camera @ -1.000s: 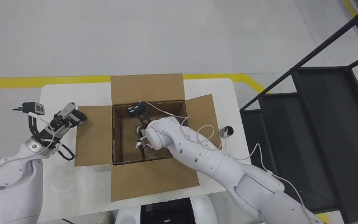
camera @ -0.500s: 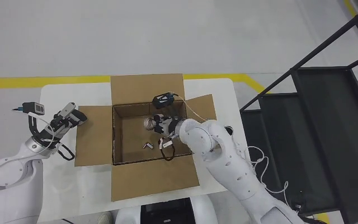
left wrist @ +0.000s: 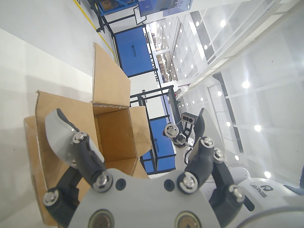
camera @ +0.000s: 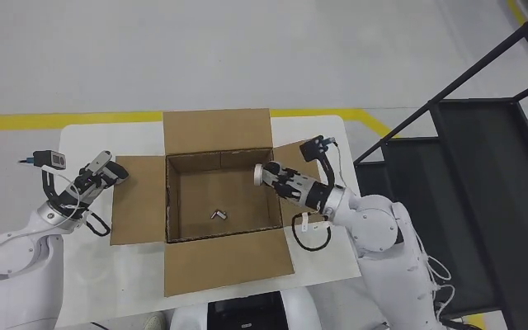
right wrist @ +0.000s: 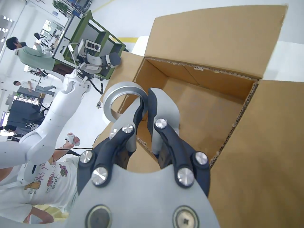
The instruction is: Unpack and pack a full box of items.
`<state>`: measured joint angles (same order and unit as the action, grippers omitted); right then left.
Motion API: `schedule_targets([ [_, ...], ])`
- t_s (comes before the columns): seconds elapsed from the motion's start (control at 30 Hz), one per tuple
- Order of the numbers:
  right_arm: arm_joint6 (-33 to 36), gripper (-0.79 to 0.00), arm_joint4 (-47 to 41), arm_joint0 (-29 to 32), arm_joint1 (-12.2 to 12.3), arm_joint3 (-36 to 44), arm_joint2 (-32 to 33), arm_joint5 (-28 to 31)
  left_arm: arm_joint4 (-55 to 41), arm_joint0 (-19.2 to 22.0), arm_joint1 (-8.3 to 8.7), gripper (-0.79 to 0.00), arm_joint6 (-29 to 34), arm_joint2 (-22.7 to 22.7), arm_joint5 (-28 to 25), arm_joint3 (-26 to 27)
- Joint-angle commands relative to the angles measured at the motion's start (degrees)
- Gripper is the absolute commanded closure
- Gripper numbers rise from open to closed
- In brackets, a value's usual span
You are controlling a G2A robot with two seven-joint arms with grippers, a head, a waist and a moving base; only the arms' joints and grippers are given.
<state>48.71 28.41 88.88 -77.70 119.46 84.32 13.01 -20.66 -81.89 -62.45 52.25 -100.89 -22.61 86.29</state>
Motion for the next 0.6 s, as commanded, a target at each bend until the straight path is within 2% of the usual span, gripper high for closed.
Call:
schedule_targets([
  [0.0,-0.7,0.000,-2.5,2.5,0.4,0.4,2.6,2.0,0.0,0.0,0.00,-0.785,0.0,0.0,0.0,0.0],
  [0.57,-8.0,0.000,-17.6,20.9,2.4,0.4,20.3,15.7,0.0,0.0,0.00,-0.785,0.0,0.0,0.0,0.0],
])
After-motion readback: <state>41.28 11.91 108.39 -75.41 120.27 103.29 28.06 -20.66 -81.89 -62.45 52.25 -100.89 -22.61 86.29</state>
